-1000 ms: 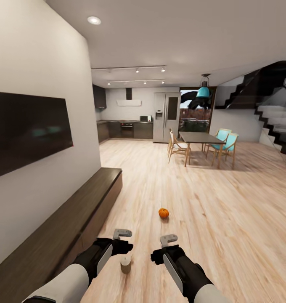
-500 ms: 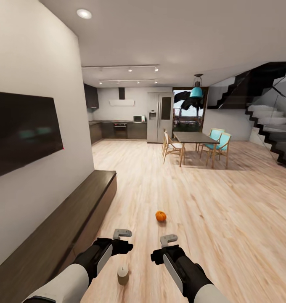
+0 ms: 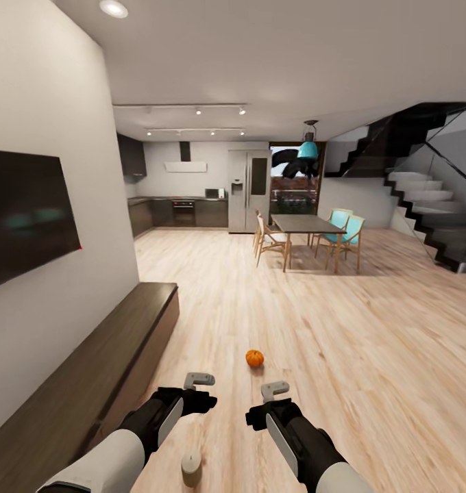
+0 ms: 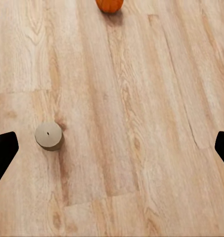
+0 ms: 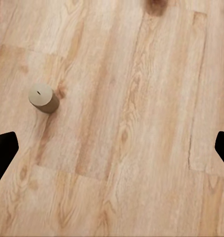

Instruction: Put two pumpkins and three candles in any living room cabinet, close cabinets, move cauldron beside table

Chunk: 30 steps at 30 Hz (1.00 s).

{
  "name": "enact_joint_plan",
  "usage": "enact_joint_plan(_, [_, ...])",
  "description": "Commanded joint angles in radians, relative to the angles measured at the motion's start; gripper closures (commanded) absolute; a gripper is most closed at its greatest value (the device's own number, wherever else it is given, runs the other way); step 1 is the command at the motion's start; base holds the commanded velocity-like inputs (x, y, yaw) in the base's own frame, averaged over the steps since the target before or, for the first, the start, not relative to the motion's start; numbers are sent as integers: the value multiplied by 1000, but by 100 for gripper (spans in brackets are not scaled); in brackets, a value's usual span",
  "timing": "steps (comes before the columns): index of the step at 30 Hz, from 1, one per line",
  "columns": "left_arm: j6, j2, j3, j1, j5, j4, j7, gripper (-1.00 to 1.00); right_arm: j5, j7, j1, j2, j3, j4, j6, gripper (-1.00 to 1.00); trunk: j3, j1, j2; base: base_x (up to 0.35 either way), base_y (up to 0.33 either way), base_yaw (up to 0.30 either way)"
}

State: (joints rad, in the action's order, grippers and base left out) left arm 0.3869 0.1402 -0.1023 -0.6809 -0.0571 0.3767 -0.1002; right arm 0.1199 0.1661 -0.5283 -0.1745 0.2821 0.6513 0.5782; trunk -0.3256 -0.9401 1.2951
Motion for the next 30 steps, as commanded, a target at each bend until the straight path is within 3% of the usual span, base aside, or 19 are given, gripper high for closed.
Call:
enact_joint_plan(1, [6,-1,-6,0,-6,2,1,-100,11,9,-1,0,3,1,3,-100,-1,0,1,211,118,-247])
enact_joint_plan(19, [6,-1,-6,0,-6,2,0,-100,11,9,-1,0,3,1,3,-100,-1,0,1,216,161,-280])
enact_joint_plan(30, [6,-1,-5,0,-6,2,0,-100,11,10,-1,0,3,1,3,-100,-1,0,1,217,55,-287])
